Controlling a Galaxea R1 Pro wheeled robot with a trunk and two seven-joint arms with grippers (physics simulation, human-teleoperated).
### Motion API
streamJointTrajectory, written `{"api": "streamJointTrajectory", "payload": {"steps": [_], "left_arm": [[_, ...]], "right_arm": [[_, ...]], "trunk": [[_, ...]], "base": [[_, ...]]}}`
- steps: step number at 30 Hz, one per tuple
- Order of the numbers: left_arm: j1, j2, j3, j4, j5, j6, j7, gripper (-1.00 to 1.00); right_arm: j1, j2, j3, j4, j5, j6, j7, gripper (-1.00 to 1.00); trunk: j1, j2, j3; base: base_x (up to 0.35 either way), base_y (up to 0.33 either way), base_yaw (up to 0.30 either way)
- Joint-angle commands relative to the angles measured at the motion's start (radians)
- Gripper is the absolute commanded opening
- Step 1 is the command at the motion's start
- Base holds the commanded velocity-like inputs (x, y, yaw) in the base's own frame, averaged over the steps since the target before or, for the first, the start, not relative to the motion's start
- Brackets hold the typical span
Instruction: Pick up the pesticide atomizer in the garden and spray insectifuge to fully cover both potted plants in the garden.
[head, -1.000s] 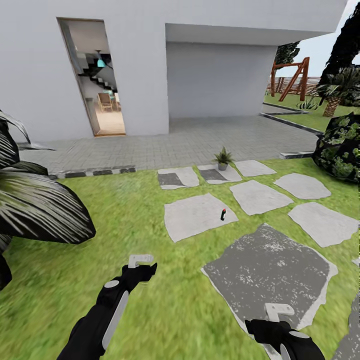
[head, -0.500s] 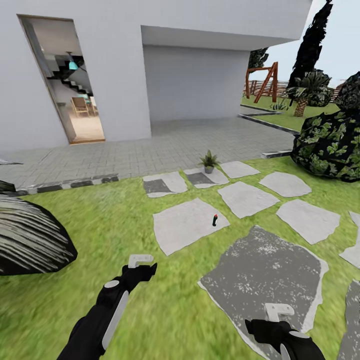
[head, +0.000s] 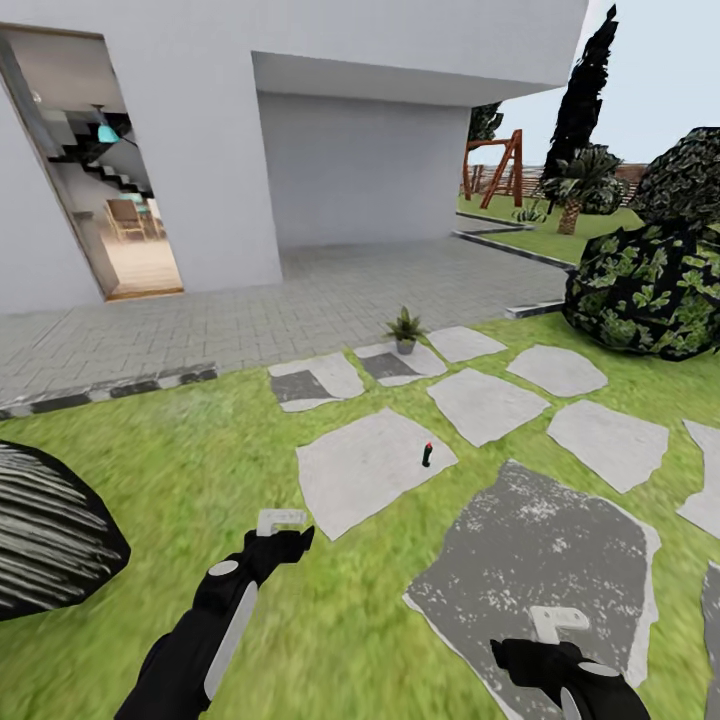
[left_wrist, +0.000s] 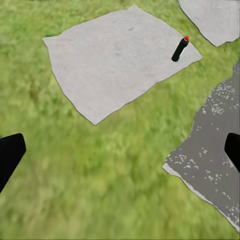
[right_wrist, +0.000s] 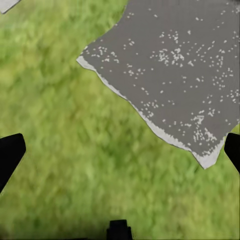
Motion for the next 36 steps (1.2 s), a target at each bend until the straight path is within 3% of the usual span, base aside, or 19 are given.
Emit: {"api": "streamJointTrajectory", "payload": {"steps": [1,12,36], "left_arm": [[0.000,0.000,0.000,-0.001,0.010,0.005,0.000,1.00],[0.001,0.000,0.002,-0.009,0.010,0.005,-0.001,1.00],[0.001,0.000,0.002,-0.010,0.010,0.005,-0.001,1.00]], "right_arm": [[0.000,0.000,0.000,-0.002,0.001,0.005,0.001,1.00],[0.000,0.001,0.000,-0.002,0.001,0.005,0.000,1.00],[0.000,0.001,0.000,-0.002,0.001,0.005,0.001,1.00]], "trunk": [[0.001,0.000,-0.001],[0.001,0.000,0.002],[0.001,0.000,0.021]], "base": [[0.296,0.227,-0.008],[0.296,0.227,-0.059],[0.296,0.228,-0.258]]}}
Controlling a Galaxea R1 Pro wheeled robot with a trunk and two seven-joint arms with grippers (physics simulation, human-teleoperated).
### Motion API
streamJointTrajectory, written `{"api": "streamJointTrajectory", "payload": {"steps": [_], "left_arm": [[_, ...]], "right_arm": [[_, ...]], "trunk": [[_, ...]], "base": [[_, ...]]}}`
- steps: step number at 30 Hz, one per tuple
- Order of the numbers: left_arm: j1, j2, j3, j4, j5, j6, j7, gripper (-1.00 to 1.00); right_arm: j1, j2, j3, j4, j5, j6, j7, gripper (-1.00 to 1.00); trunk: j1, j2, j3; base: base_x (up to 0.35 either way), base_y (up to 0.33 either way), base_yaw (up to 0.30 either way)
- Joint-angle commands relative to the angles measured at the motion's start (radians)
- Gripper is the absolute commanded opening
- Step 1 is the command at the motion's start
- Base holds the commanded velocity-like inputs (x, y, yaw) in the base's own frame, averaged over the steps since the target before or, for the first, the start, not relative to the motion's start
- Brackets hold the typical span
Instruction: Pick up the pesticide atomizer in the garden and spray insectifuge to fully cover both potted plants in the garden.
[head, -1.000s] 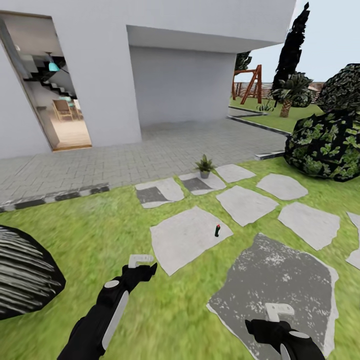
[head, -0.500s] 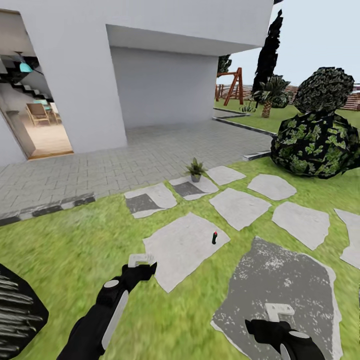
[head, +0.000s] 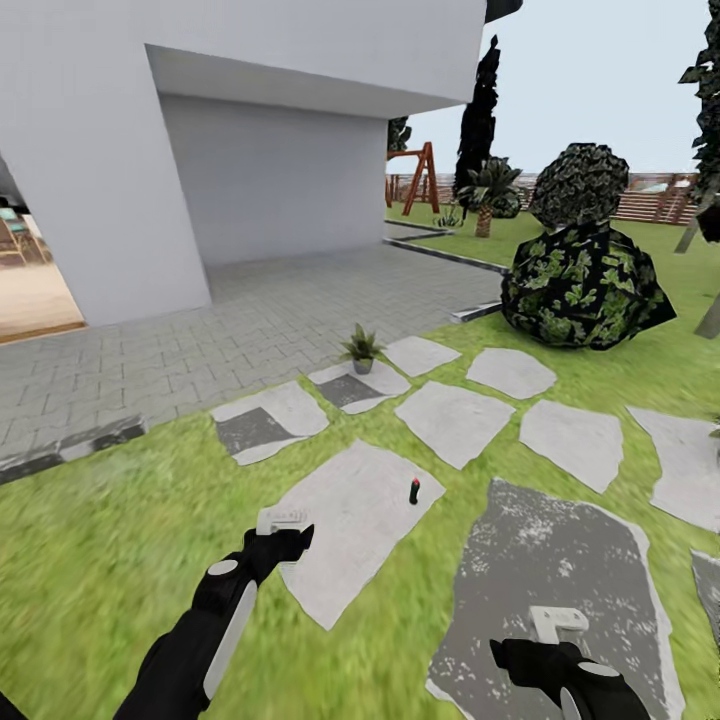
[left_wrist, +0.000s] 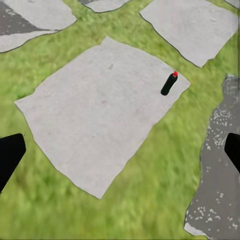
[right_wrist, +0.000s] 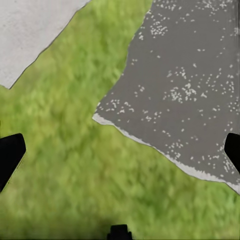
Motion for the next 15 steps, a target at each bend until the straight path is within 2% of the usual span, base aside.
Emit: {"api": "streamJointTrajectory", "payload": {"steps": [1,15], "left_arm": [[-0.001,0.000,0.000,-0.001,0.010,0.005,0.000,1.00],[0.000,0.000,0.000,-0.001,0.010,0.005,0.000,1.00]], "right_arm": [[0.000,0.000,0.000,-0.002,0.001,0.005,0.001,1.00],[0.000,0.000,0.000,-0.002,0.001,0.005,0.001,1.00]], "trunk": [[0.001,0.000,0.000],[0.001,0.000,0.012]], "base": [[0.296,0.236,-0.264],[0.296,0.237,-0.264]]}}
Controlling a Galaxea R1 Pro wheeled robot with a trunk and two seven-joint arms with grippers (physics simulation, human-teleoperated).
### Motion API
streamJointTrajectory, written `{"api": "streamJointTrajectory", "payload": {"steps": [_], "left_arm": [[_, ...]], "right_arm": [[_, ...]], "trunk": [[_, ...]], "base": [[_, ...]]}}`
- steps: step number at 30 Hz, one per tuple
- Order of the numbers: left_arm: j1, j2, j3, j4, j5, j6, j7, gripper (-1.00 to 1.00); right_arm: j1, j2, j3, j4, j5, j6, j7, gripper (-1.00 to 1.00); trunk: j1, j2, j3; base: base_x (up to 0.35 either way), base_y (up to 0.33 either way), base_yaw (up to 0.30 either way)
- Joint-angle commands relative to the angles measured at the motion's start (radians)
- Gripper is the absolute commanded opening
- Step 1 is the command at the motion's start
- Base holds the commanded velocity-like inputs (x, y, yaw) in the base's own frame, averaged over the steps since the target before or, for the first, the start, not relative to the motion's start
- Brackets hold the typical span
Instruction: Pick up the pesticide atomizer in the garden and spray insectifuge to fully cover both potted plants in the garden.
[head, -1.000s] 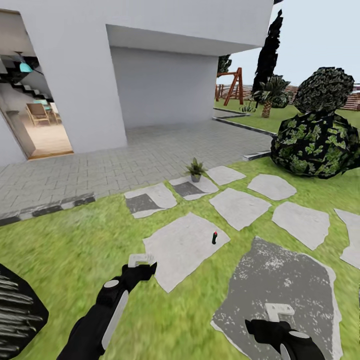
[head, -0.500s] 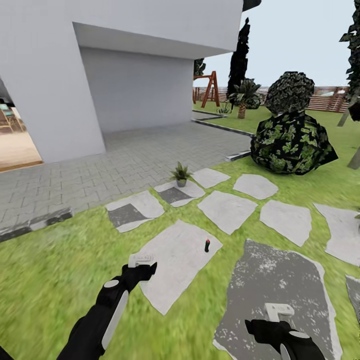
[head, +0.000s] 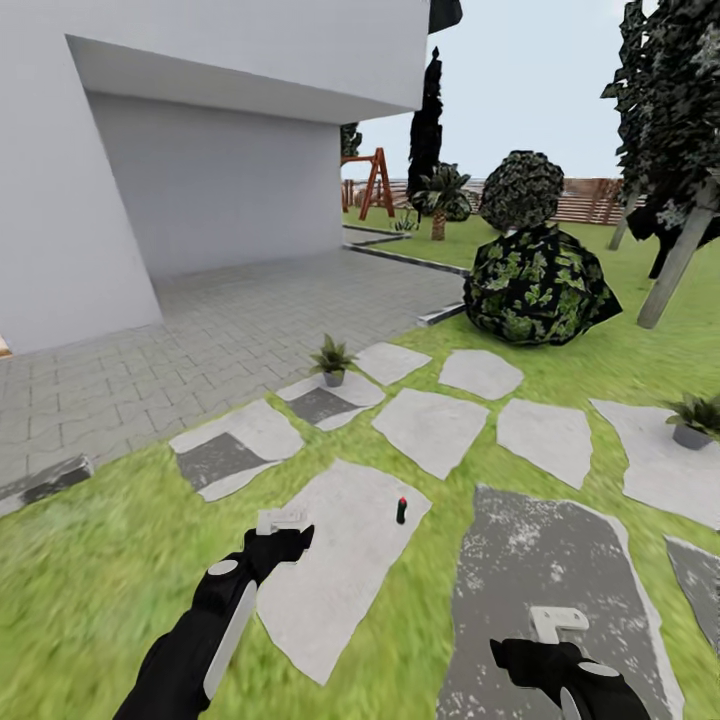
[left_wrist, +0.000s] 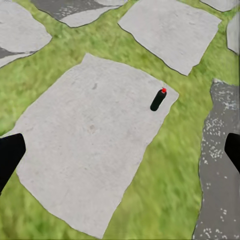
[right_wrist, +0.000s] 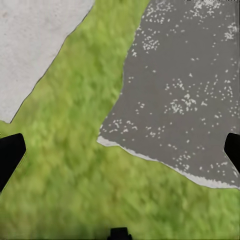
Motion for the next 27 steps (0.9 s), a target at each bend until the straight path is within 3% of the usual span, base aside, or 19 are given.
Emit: {"api": "streamJointTrajectory", "payload": {"steps": [1,15,27], "left_arm": [[0.000,0.000,0.000,-0.001,0.010,0.005,0.000,1.00],[-0.001,0.000,0.001,-0.001,0.012,0.005,0.000,1.00],[-0.001,0.000,0.002,0.000,0.013,0.005,0.000,1.00]], "right_arm": [[0.000,0.000,0.000,-0.002,0.001,0.005,0.001,1.00],[0.000,0.000,0.000,-0.002,0.001,0.005,0.001,1.00],[0.000,0.000,0.000,-0.002,0.001,0.005,0.001,1.00]], "trunk": [[0.001,0.000,0.000],[0.001,0.000,0.012],[0.001,0.000,0.021]], "base": [[0.296,0.237,-0.264],[0.285,0.237,-0.264],[0.180,0.277,-0.251]]}}
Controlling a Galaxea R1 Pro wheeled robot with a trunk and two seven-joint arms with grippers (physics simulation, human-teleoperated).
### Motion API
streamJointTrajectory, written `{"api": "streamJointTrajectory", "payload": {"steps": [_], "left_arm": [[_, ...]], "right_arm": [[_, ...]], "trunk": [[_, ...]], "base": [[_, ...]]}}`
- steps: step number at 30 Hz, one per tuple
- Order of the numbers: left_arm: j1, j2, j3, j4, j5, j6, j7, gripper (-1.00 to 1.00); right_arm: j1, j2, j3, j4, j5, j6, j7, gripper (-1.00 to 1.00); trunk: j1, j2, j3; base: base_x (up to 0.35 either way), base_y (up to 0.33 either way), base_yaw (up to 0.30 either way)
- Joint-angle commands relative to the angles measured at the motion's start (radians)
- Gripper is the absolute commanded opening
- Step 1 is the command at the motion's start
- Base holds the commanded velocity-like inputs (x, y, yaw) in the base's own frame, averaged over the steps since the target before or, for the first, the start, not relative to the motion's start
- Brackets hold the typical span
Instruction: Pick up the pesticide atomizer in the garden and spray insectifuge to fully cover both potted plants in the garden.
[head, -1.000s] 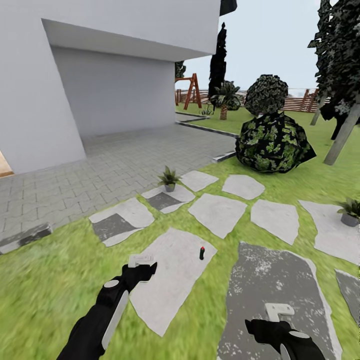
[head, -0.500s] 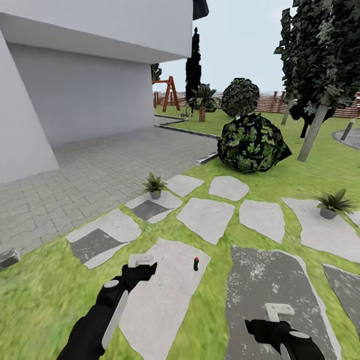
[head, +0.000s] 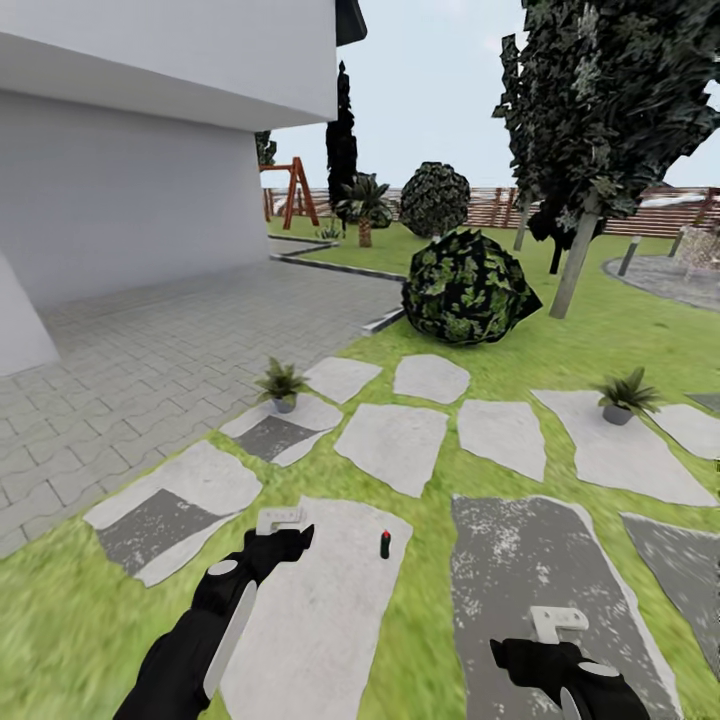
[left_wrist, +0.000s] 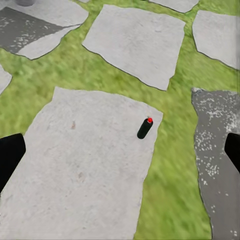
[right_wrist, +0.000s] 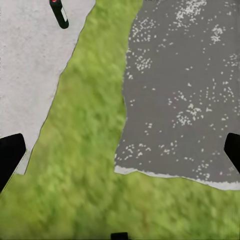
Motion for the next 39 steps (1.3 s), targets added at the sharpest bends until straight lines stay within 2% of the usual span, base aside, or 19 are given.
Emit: {"api": "streamJointTrajectory", "payload": {"steps": [1,9,20,28,30,31,32,34,37,39], "left_arm": [[-0.001,0.000,0.000,-0.001,0.010,0.005,0.000,1.00],[0.000,0.000,-0.001,-0.002,0.008,0.005,0.001,1.00],[0.000,0.000,0.000,-0.023,0.008,0.005,0.000,1.00],[-0.001,0.000,-0.002,-0.025,0.002,0.005,0.004,1.00],[-0.005,0.000,-0.002,-0.024,-0.001,0.005,0.006,1.00],[-0.010,0.000,-0.001,-0.022,-0.002,0.005,0.006,1.00],[-0.023,0.000,-0.001,-0.019,-0.001,0.005,0.006,1.00],[-0.038,0.000,-0.001,-0.016,0.001,0.005,0.004,1.00],[-0.045,0.000,-0.001,-0.009,0.004,0.005,0.003,1.00],[-0.073,0.000,0.001,0.036,0.006,0.005,0.004,1.00]], "right_arm": [[0.000,0.000,0.000,-0.002,0.001,0.005,0.001,1.00],[0.000,-0.001,0.000,-0.002,0.001,0.005,0.001,1.00],[0.000,-0.001,0.000,-0.002,0.001,0.005,0.001,1.00],[-0.002,0.001,0.001,-0.001,-0.001,-0.003,0.004,1.00],[-0.013,0.002,0.001,-0.001,-0.001,-0.003,0.005,1.00],[-0.045,0.002,0.001,0.000,-0.001,-0.001,0.005,1.00],[-0.100,0.001,0.001,0.000,-0.003,0.001,0.004,1.00],[-0.135,-0.001,0.001,-0.001,-0.006,0.003,0.005,1.00],[-0.144,-0.001,0.001,-0.002,-0.007,0.003,0.005,1.00],[-0.146,-0.001,0.001,-0.002,-0.007,0.003,0.005,1.00]], "trunk": [[0.000,0.000,0.000],[0.000,0.000,0.002],[0.000,0.000,0.002],[0.000,0.000,0.002],[0.000,0.000,0.002],[0.000,0.000,0.002],[0.000,0.000,0.002],[0.000,0.000,0.002],[0.000,0.000,0.002],[0.000,0.000,0.002]], "base": [[0.143,0.291,-0.172],[0.125,0.250,-0.057],[0.022,0.020,-0.001],[0.146,0.051,0.000],[0.015,0.005,0.000],[0.006,0.002,0.000],[0.002,0.001,0.000],[0.001,0.000,0.000],[0.000,0.000,0.000],[0.000,0.000,0.000]]}}
